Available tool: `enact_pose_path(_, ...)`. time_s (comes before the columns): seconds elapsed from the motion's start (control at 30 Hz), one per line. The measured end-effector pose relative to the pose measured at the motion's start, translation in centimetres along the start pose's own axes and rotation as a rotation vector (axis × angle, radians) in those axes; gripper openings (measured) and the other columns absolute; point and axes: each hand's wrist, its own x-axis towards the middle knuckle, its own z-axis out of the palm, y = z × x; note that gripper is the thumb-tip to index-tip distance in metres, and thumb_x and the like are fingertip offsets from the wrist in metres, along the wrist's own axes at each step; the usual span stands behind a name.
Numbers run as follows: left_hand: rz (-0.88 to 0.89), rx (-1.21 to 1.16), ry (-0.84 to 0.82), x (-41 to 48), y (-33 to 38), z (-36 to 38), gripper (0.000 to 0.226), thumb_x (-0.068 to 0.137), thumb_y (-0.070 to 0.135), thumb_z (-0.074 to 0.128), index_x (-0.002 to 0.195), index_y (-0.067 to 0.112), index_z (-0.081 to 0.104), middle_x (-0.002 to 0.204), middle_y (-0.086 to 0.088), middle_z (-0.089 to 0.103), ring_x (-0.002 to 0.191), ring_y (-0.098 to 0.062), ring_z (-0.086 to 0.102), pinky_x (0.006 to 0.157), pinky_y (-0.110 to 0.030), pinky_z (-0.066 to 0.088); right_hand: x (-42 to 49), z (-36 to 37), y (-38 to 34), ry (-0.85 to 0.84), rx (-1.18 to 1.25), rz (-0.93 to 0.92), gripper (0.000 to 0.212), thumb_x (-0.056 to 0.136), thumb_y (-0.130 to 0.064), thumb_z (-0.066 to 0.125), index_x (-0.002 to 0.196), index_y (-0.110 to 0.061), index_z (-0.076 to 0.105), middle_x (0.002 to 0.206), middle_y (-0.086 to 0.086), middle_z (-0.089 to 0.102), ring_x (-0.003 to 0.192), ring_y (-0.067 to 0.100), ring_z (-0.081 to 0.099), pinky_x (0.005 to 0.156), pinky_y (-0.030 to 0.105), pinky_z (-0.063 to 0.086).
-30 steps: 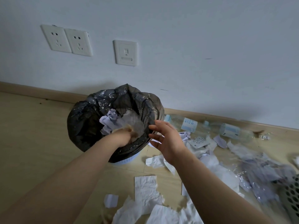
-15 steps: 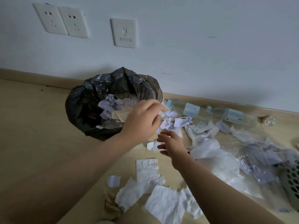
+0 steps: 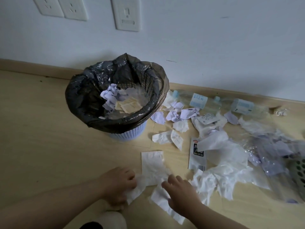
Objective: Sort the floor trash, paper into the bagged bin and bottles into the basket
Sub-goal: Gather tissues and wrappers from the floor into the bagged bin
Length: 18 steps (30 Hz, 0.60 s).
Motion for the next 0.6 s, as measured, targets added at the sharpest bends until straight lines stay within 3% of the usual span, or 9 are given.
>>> enact_pose_path(0.07, 0.004, 0.009, 0.075, -0.3, 0.3, -0.1, 0.033, 0.066, 0.036, 0.064, 0.096, 0.023, 0.061, 0.101, -0.002, 0.059, 0.093, -0.02, 0.056, 0.068, -0.023, 0.04, -0.2, 0.6, -0.4, -0.033, -0.051, -0.013, 0.043, 0.086, -0.006, 0.047, 0.127, -0.015, 0.042, 0.126, 0.012, 0.044, 0.112, 0.03, 0.044, 0.086, 0.04, 0.04)
enact_pose_path(0.13, -0.042, 0.042, 0.174, -0.1, 0.4, -0.8, 0.03, 0.039, 0.036, 0.076, 0.063, 0.026, 0.062, 0.069, 0.006, 0.06, 0.058, -0.011, 0.058, 0.044, -0.017, 0.025, 0.1, 0.7, -0.7, -0.057, -0.057, 0.007, 0.043, 0.085, -0.004, 0.046, 0.127, -0.014, 0.042, 0.125, 0.013, 0.045, 0.113, 0.031, 0.043, 0.085, 0.041, 0.04)
enact_pose_path(0.17, -0.076, 0.007, 0.253, 0.2, 0.4, -0.8, 0.029, 0.037, 0.033, 0.078, 0.057, 0.024, 0.06, 0.064, 0.005, 0.059, 0.052, -0.012, 0.057, 0.044, -0.017, 0.019, 0.3, 0.7, -0.7, -0.062, -0.055, 0.012, 0.041, 0.086, -0.004, 0.047, 0.125, -0.013, 0.043, 0.123, 0.014, 0.046, 0.113, 0.03, 0.044, 0.084, 0.041, 0.041)
enact_pose_path(0.2, -0.095, -0.108, 0.272, 0.5, 0.5, -1.0, 0.024, 0.046, 0.028, 0.078, 0.06, 0.021, 0.06, 0.069, 0.001, 0.061, 0.057, -0.016, 0.059, 0.047, -0.018, 0.02, 0.5, 0.6, -0.7, -0.064, -0.046, 0.022, 0.037, 0.087, -0.005, 0.046, 0.122, -0.012, 0.045, 0.122, 0.013, 0.048, 0.113, 0.029, 0.045, 0.083, 0.039, 0.041)
enact_pose_path(0.27, -0.191, -0.292, 0.287, 1.6, 0.5, -1.5, 0.01, 0.076, 0.024, 0.062, 0.084, 0.017, 0.062, 0.095, -0.005, 0.061, 0.084, -0.023, 0.059, 0.057, -0.023, 0.027, 1.0, 0.4, -0.5, -0.061, 0.008, 0.078, 0.027, 0.089, -0.006, 0.045, 0.115, -0.012, 0.05, 0.118, 0.011, 0.052, 0.109, 0.026, 0.049, 0.08, 0.035, 0.042)
enact_pose_path(0.33, -0.273, -0.402, 0.285, 2.8, 0.5, -2.5, 0.019, 0.089, 0.027, 0.048, 0.098, 0.016, 0.061, 0.106, -0.004, 0.059, 0.096, -0.022, 0.055, 0.064, -0.027, 0.032, 1.4, 0.0, 0.1, -0.04, 0.167, 0.187, 0.02, 0.092, -0.011, 0.044, 0.108, -0.015, 0.054, 0.115, 0.007, 0.056, 0.105, 0.024, 0.053, 0.08, 0.031, 0.044)
enact_pose_path(0.4, -0.301, -0.588, 0.365, 3.8, 0.6, -4.0, 0.019, 0.092, 0.027, 0.047, 0.091, 0.014, 0.061, 0.096, -0.003, 0.059, 0.09, -0.021, 0.054, 0.064, -0.029, 0.035, 1.8, -0.9, 0.9, -0.023, 0.341, 0.276, 0.017, 0.094, -0.019, 0.045, 0.105, -0.018, 0.057, 0.113, 0.004, 0.06, 0.101, 0.02, 0.057, 0.083, 0.029, 0.048)
enact_pose_path(0.47, -0.331, -0.754, 0.42, 4.5, 0.7, -5.4, 0.02, 0.091, 0.023, 0.049, 0.077, 0.011, 0.057, 0.078, -0.003, 0.055, 0.074, -0.019, 0.049, 0.055, -0.028, 0.028, 2.1, -2.3, 2.0, -0.021, 0.415, 0.319, 0.018, 0.095, -0.022, 0.047, 0.107, -0.017, 0.059, 0.112, 0.003, 0.063, 0.097, 0.018, 0.06, 0.081, 0.027, 0.049)
enact_pose_path(0.6, -0.384, -0.947, 0.413, 5.5, 0.2, -7.7, 0.024, 0.088, 0.021, 0.055, 0.065, 0.016, 0.048, 0.06, 0.005, 0.044, 0.057, -0.011, 0.038, 0.052, -0.026, 0.025, 2.5, -6.3, 4.9, 0.036, 0.519, 0.406, 0.019, 0.094, -0.021, 0.049, 0.104, -0.012, 0.063, 0.098, 0.003, 0.065, 0.08, 0.016, 0.054, 0.059, 0.021, 0.041)
